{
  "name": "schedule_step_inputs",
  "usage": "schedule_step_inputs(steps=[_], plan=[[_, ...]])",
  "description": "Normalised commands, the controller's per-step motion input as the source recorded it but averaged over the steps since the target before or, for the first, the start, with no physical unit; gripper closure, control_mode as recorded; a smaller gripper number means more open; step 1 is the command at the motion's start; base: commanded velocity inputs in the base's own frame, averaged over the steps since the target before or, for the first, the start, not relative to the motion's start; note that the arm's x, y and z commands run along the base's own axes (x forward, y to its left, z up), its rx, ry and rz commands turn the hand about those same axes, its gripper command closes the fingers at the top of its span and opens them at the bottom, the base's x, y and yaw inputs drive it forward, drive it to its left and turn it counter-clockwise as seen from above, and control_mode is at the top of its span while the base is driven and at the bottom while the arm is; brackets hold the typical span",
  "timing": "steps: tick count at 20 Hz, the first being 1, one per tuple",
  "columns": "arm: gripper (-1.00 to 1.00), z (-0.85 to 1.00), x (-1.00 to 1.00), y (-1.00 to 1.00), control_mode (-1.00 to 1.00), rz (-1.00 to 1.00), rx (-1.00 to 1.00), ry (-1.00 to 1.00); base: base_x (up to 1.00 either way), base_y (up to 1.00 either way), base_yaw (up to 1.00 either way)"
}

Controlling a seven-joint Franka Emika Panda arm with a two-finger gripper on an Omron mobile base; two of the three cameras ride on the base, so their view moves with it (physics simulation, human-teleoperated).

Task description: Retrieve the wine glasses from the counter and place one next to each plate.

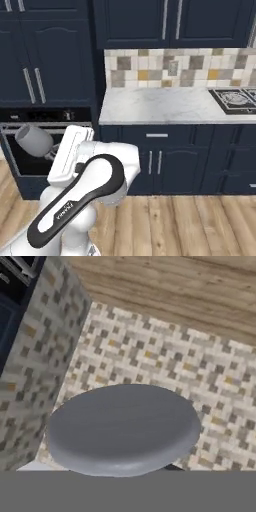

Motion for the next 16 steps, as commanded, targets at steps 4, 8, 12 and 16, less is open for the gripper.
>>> schedule_step_inputs(steps=[4,8,12,16], plan=[[1.00,0.00,0.00,0.00,1.00,0.00,0.00,0.00,0.00,0.06,-1.00],[1.00,0.00,0.00,0.00,1.00,0.00,0.00,0.00,0.00,0.05,-1.00],[1.00,0.00,0.00,0.00,1.00,0.00,0.00,0.00,0.00,0.04,-1.00],[1.00,0.00,0.00,0.00,1.00,0.00,0.00,0.00,-0.38,0.28,-0.95]])
